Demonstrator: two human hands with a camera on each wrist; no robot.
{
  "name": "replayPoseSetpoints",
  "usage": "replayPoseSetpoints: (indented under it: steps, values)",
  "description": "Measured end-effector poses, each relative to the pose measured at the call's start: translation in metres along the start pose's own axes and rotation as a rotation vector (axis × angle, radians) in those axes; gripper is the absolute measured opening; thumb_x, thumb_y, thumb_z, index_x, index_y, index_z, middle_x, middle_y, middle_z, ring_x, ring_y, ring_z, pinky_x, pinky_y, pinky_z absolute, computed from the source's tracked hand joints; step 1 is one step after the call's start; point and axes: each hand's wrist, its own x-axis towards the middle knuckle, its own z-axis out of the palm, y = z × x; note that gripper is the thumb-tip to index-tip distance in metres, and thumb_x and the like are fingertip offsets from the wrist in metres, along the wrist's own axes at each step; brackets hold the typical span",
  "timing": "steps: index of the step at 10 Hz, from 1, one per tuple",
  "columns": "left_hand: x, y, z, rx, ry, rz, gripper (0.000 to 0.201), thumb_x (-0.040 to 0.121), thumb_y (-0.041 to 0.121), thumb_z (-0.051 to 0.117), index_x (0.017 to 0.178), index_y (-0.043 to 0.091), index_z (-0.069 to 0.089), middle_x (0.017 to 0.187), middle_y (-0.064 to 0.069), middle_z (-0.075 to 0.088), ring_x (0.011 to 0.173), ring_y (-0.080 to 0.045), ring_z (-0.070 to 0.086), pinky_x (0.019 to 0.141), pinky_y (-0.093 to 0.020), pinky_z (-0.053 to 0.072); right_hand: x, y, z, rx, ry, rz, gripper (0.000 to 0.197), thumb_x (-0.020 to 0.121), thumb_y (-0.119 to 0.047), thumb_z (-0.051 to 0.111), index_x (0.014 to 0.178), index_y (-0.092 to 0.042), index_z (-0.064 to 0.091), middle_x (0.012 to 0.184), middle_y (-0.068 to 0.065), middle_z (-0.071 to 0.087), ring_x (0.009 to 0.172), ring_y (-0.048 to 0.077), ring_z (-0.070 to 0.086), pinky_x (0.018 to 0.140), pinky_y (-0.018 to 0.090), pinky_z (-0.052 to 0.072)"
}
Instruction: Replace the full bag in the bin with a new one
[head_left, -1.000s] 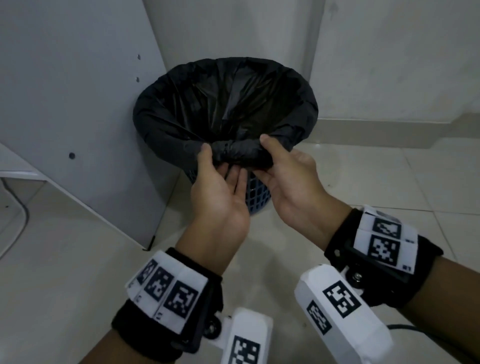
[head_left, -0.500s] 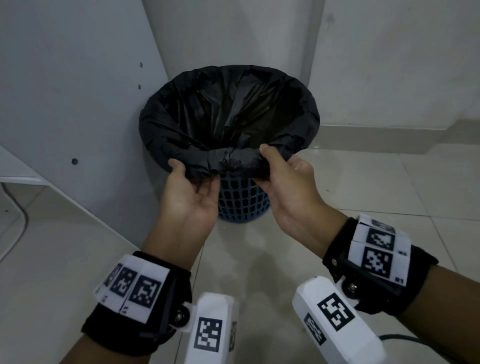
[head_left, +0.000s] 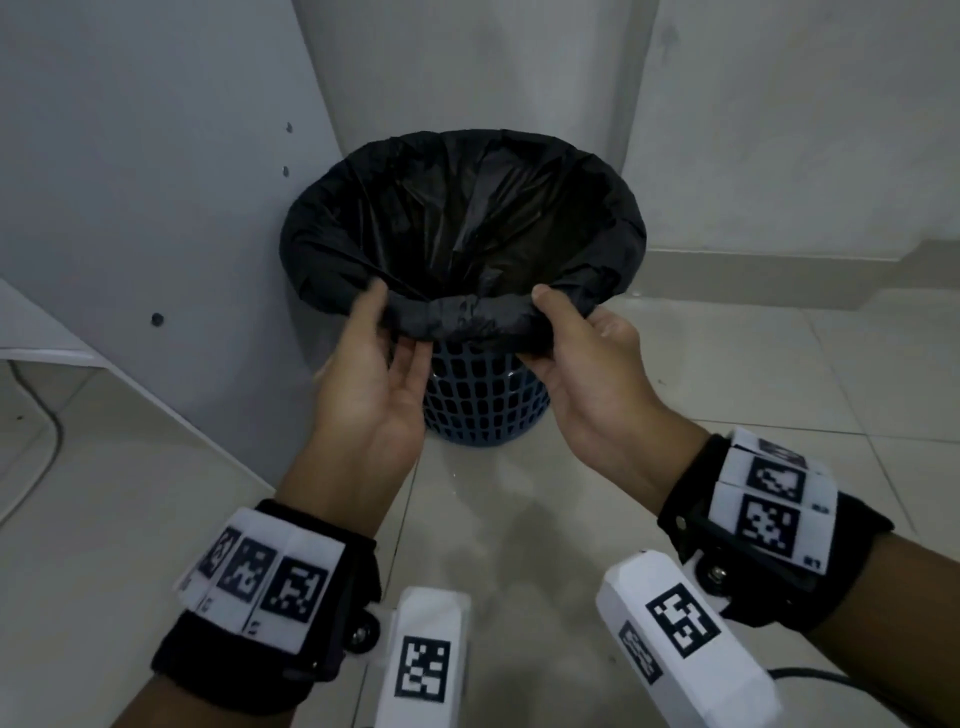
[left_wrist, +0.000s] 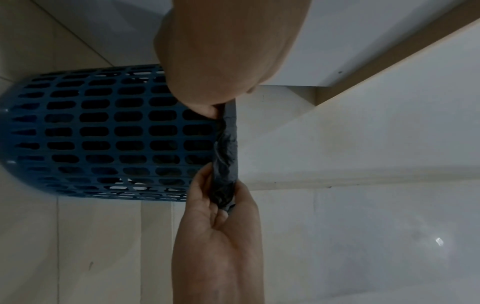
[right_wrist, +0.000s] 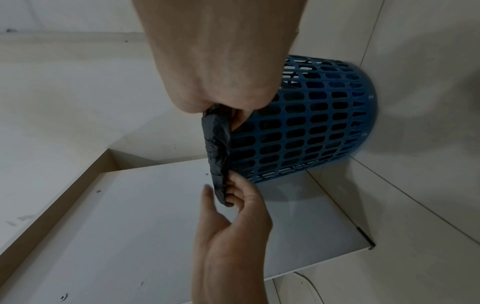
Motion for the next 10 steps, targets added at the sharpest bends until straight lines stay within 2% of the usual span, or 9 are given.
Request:
replayPoseSetpoints:
  steps: [1, 3, 4, 5, 6, 7, 8, 9, 10]
  values:
    - [0.003, -0.007, 0.000, -0.059, 0.004, 0.033, 0.021, 0.095, 0.015, 0.067, 0.113, 0.005, 0.066, 0.115, -0.009, 0.074, 0.093, -0.013, 0.074, 0.077, -0.025, 0.061, -0.001, -0.003, -0.003, 0.029, -0.040, 0.022, 0.019, 0.098, -0.015, 0.061, 0.109, 0.000, 0.065, 0.102, 0.008, 0.077, 0.095, 0.016, 0.074, 0.085, 0.031, 0.060]
    - [-0.014, -0.040, -0.008, 0.060, -0.092, 0.202, 0.036, 0.098, 0.024, 0.064, 0.132, 0.016, 0.058, 0.123, -0.002, 0.071, 0.113, -0.014, 0.068, 0.099, -0.032, 0.053, -0.008, 0.002, -0.024, 0.030, -0.149, 0.077, 0.041, 0.098, -0.030, 0.059, 0.128, -0.002, 0.060, 0.116, 0.007, 0.073, 0.109, 0.018, 0.070, 0.098, 0.033, 0.054]
    - [-0.019, -0.055, -0.014, 0.245, -0.115, 0.256, 0.049, 0.087, 0.036, 0.071, 0.131, 0.018, 0.058, 0.122, 0.002, 0.071, 0.114, -0.011, 0.067, 0.100, -0.033, 0.052, -0.011, 0.008, -0.039, -0.071, -0.169, 0.099, 0.053, 0.092, -0.031, 0.065, 0.130, 0.004, 0.055, 0.118, 0.010, 0.072, 0.111, 0.020, 0.068, 0.101, 0.036, 0.053]
    - [-0.020, -0.058, -0.027, 0.411, -0.117, 0.344, 0.058, 0.075, 0.042, 0.078, 0.124, 0.016, 0.059, 0.112, 0.000, 0.070, 0.107, -0.011, 0.068, 0.092, -0.029, 0.055, -0.011, 0.013, -0.054, -0.191, -0.144, 0.120, 0.055, 0.077, -0.037, 0.075, 0.117, -0.001, 0.061, 0.116, 0.014, 0.070, 0.110, 0.019, 0.069, 0.101, 0.038, 0.053]
    - [-0.020, -0.057, -0.041, 0.582, -0.115, 0.377, 0.058, 0.075, 0.040, 0.081, 0.122, 0.015, 0.057, 0.114, -0.006, 0.065, 0.107, -0.015, 0.064, 0.083, -0.020, 0.054, -0.012, 0.011, -0.068, -0.387, -0.164, 0.131, 0.054, 0.069, -0.039, 0.078, 0.116, -0.014, 0.066, 0.112, -0.002, 0.073, 0.109, 0.009, 0.067, 0.096, 0.029, 0.053]
    - [-0.016, -0.060, -0.054, 0.931, -0.059, 0.255, 0.053, 0.083, 0.038, 0.076, 0.129, 0.024, 0.055, 0.123, 0.005, 0.062, 0.113, -0.009, 0.059, 0.082, -0.014, 0.050, -0.006, 0.009, -0.079, -0.744, -0.266, 0.174, 0.048, 0.076, -0.035, 0.081, 0.121, -0.031, 0.064, 0.122, -0.020, 0.064, 0.118, -0.008, 0.054, 0.099, 0.019, 0.045]
    - [-0.023, -0.051, -0.058, 1.447, -0.161, 0.061, 0.079, 0.085, 0.043, 0.073, 0.152, 0.032, 0.033, 0.149, 0.009, 0.043, 0.134, -0.013, 0.043, 0.110, -0.038, 0.042, -0.002, -0.004, -0.085, -1.188, -0.460, 0.154, 0.060, 0.088, -0.033, 0.073, 0.142, -0.029, 0.047, 0.144, -0.016, 0.045, 0.131, -0.001, 0.040, 0.107, 0.015, 0.030]
    - [-0.039, -0.026, -0.042, 1.833, -0.294, -0.077, 0.085, 0.091, 0.048, 0.061, 0.159, 0.034, 0.011, 0.165, 0.006, 0.016, 0.150, -0.021, 0.017, 0.117, -0.044, 0.033, -0.004, -0.035, -0.077, -1.651, -0.655, 0.082, 0.071, 0.096, -0.037, 0.059, 0.156, -0.022, 0.023, 0.162, -0.003, 0.025, 0.149, 0.014, 0.020, 0.120, 0.028, 0.019]
    - [-0.058, 0.010, -0.012, 2.071, -0.314, -0.131, 0.082, 0.095, 0.046, 0.053, 0.159, 0.036, 0.004, 0.168, 0.005, 0.002, 0.154, -0.023, 0.003, 0.115, -0.043, 0.031, -0.019, -0.079, -0.054, -1.836, -0.647, 0.134, 0.071, 0.100, -0.041, 0.048, 0.159, -0.023, 0.011, 0.166, -0.004, 0.011, 0.153, 0.017, 0.005, 0.124, 0.040, 0.011]
